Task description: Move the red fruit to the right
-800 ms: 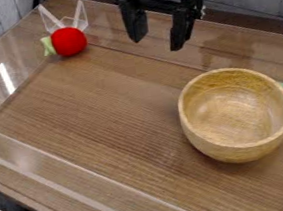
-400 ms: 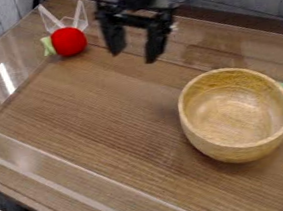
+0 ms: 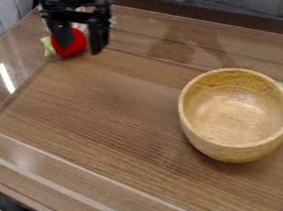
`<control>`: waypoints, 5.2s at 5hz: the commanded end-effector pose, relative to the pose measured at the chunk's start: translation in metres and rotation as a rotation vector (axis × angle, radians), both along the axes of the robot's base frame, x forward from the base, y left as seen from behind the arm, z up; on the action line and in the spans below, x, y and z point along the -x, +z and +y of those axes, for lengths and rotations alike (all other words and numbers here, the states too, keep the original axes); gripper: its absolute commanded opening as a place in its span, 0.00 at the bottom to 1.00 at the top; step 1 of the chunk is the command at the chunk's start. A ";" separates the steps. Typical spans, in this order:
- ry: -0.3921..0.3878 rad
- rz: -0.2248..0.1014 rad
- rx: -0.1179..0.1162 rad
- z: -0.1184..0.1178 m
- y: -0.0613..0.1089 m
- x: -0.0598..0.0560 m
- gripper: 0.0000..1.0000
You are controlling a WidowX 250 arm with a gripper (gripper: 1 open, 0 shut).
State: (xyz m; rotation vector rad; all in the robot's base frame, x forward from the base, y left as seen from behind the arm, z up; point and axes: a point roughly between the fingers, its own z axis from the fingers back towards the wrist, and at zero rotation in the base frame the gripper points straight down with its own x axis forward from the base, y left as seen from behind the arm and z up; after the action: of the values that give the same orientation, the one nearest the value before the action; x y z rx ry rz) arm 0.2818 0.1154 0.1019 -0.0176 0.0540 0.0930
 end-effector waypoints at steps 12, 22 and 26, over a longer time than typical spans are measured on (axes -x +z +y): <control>0.130 -0.187 -0.066 0.090 -0.014 -0.052 1.00; 0.111 -0.253 0.025 0.036 -0.003 -0.091 0.00; -0.048 -0.259 0.080 0.007 -0.010 -0.101 0.00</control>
State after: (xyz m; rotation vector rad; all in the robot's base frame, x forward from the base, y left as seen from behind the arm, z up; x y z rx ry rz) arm 0.3693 0.1228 0.0551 -0.1440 -0.0980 0.0714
